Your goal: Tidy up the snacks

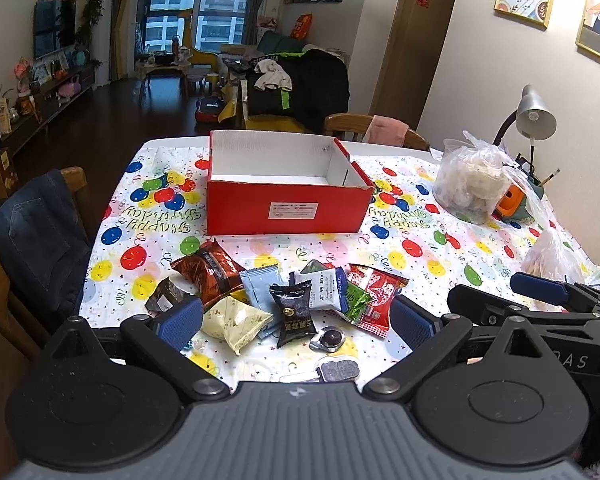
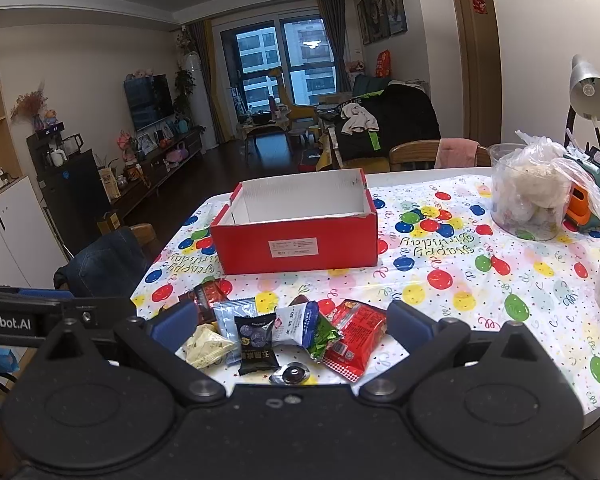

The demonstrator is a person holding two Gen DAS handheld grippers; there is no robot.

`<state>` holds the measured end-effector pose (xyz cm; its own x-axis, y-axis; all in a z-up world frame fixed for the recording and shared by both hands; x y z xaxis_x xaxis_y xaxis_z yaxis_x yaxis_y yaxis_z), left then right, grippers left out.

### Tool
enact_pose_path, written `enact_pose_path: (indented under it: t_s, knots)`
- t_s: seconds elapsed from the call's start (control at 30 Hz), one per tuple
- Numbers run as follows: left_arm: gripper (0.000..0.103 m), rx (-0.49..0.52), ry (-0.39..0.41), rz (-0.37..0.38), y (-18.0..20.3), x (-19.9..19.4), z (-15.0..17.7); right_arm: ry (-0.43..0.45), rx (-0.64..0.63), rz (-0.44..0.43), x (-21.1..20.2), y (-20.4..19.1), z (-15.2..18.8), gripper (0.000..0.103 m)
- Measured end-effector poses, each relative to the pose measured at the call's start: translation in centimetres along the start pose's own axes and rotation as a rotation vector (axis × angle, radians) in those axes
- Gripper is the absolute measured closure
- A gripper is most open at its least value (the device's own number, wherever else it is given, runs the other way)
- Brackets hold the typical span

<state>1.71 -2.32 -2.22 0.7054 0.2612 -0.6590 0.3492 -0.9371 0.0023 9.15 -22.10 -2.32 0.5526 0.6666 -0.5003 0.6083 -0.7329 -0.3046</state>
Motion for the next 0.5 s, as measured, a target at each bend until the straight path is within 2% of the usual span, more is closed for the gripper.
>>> enact_pose_path:
  t_s: [0.5]
  knots:
    - [0.003, -0.002, 0.003, 0.000, -0.28, 0.00, -0.08, 0.003, -0.007, 0.001, 0.04, -0.08, -0.10, 0.004]
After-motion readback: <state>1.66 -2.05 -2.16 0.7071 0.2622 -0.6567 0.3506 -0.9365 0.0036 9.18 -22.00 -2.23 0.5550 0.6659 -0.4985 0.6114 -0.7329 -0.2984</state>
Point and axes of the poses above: each gripper's, at about its wrist camera, not at the fingertips, and x roughly the way its jaws point, y to its right, z to its underside, the point moved 5 cm from there along x, roughly the way its jaws point, and after that the axes turned 14 degrees about -z, right-handed, at the moved point
